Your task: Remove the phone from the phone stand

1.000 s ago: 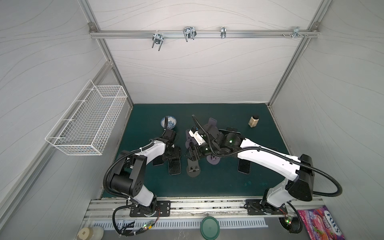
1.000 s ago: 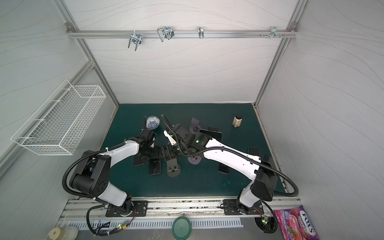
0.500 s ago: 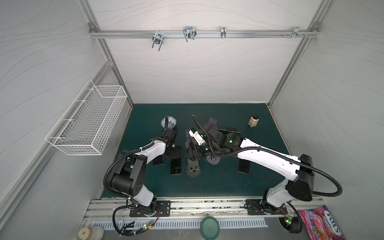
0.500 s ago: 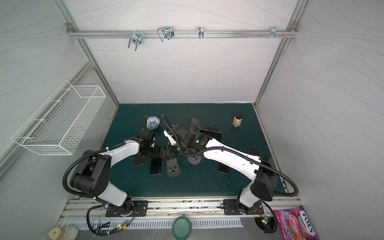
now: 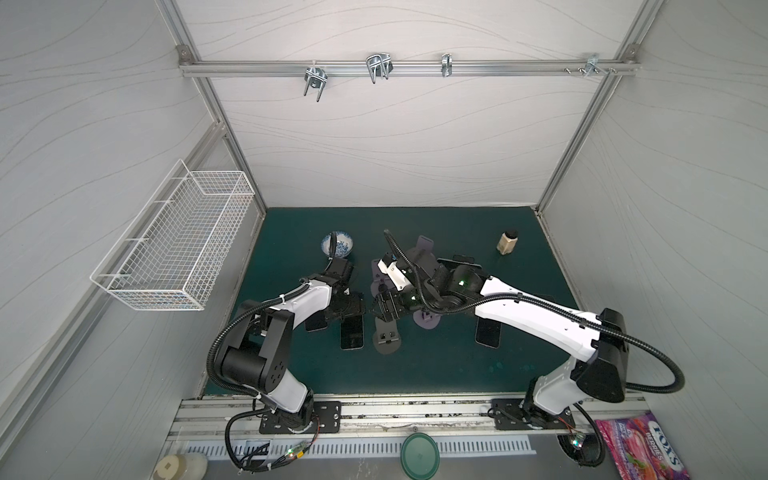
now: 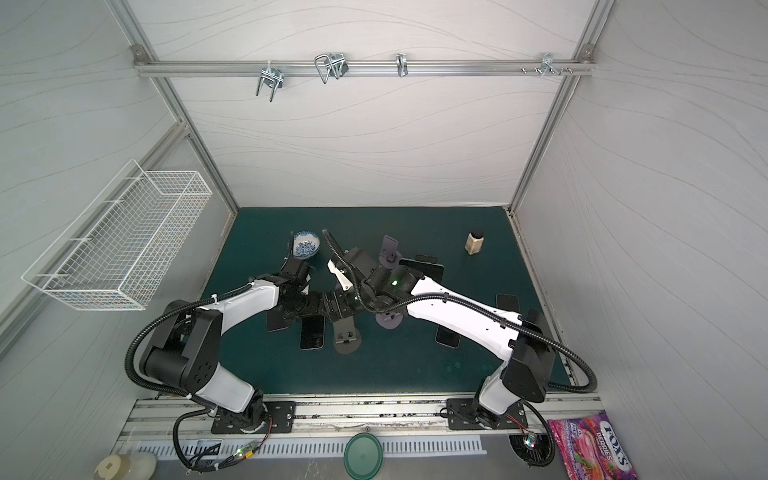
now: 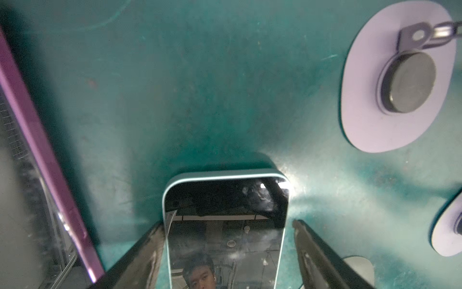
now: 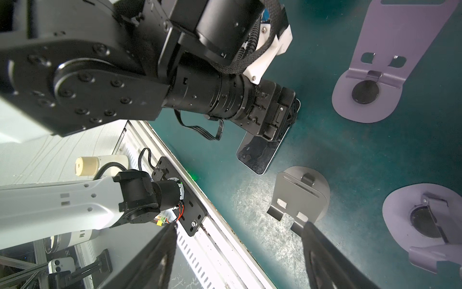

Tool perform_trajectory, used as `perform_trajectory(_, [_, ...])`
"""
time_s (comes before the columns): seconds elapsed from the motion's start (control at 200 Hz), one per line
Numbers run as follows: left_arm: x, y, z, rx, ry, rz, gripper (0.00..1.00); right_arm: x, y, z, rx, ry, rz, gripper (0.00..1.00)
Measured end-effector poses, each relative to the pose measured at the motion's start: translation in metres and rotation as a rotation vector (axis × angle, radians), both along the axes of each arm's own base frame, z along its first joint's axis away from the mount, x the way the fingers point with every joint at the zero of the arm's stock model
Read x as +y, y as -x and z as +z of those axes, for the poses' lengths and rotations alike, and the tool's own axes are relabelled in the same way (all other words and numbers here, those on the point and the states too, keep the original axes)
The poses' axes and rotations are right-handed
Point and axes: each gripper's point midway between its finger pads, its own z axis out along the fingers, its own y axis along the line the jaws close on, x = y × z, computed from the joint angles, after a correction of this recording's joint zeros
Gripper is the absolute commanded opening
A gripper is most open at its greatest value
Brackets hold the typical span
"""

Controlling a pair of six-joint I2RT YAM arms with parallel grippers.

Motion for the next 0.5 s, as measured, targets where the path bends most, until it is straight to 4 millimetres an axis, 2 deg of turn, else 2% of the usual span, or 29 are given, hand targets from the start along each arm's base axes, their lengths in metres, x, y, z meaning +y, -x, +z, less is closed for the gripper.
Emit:
perform_trajectory(0.24, [0.007, 0.002, 0.005, -0.03, -0.02, 0.012, 0.82, -0.007, -0.003, -0.004, -0.033, 0.044, 0.004, 0.81])
perform_trajectory(0.37, [0.011, -0.004, 0.027, -0.115, -0.028, 0.019, 0.82, -0.013, -0.014, 0.005, -0.076, 0.058, 0.0, 0.82])
perform_trajectory(0.5, [0.017, -0.01, 0.052, -0.207, -0.051, 0.017, 0.82, -0.025, -0.038, 0.018, -0.147, 0.076, -0.033, 0.83])
